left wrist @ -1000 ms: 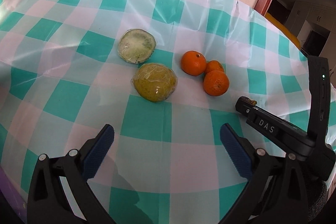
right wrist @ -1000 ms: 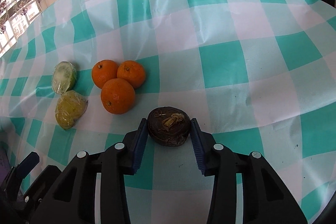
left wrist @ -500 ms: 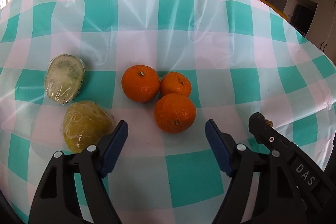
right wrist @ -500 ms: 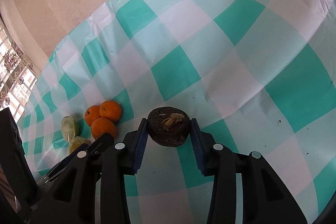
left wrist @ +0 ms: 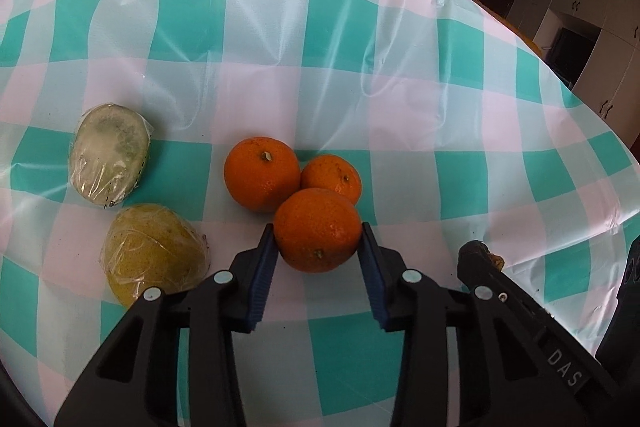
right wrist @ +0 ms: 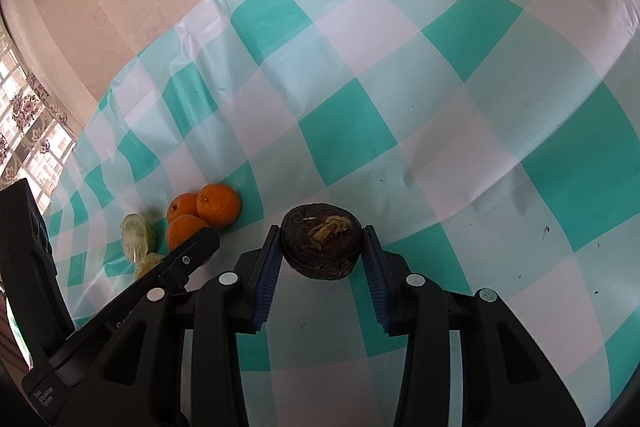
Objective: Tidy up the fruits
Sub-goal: 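Grasp the last dark brown fruit with the right tool while the left tool grasps a mandarin, then carry the dark brown fruit in the right tool while the left tool carries the mandarin to the box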
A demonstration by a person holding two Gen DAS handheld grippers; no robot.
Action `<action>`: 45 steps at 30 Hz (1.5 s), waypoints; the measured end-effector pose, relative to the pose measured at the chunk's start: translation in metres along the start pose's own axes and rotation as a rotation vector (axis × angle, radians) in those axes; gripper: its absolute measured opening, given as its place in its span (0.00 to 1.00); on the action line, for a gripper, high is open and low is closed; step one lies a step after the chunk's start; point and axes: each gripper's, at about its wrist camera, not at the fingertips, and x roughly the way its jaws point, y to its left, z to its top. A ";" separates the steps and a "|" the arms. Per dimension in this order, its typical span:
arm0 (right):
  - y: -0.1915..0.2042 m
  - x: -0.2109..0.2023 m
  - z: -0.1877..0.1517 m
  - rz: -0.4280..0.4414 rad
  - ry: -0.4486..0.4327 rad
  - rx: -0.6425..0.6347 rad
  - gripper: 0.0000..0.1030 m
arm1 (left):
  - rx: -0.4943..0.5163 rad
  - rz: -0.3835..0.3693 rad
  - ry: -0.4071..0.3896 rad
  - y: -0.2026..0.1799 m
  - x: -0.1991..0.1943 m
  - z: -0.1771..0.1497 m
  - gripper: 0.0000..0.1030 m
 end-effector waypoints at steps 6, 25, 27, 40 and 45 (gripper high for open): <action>-0.001 0.001 0.000 0.000 0.006 0.001 0.39 | -0.011 -0.019 -0.001 0.006 -0.007 -0.003 0.39; 0.007 -0.016 -0.023 0.012 0.018 -0.027 0.39 | -0.135 -0.028 0.009 0.033 -0.056 -0.055 0.40; 0.010 -0.021 -0.030 0.023 0.021 -0.037 0.39 | -0.143 -0.026 0.006 0.037 -0.065 -0.063 0.40; 0.028 -0.062 -0.083 0.077 0.026 -0.090 0.39 | -0.186 -0.022 -0.012 0.057 -0.128 -0.128 0.40; 0.033 -0.077 -0.103 0.091 0.036 -0.110 0.39 | -0.179 -0.020 -0.016 0.060 -0.152 -0.152 0.40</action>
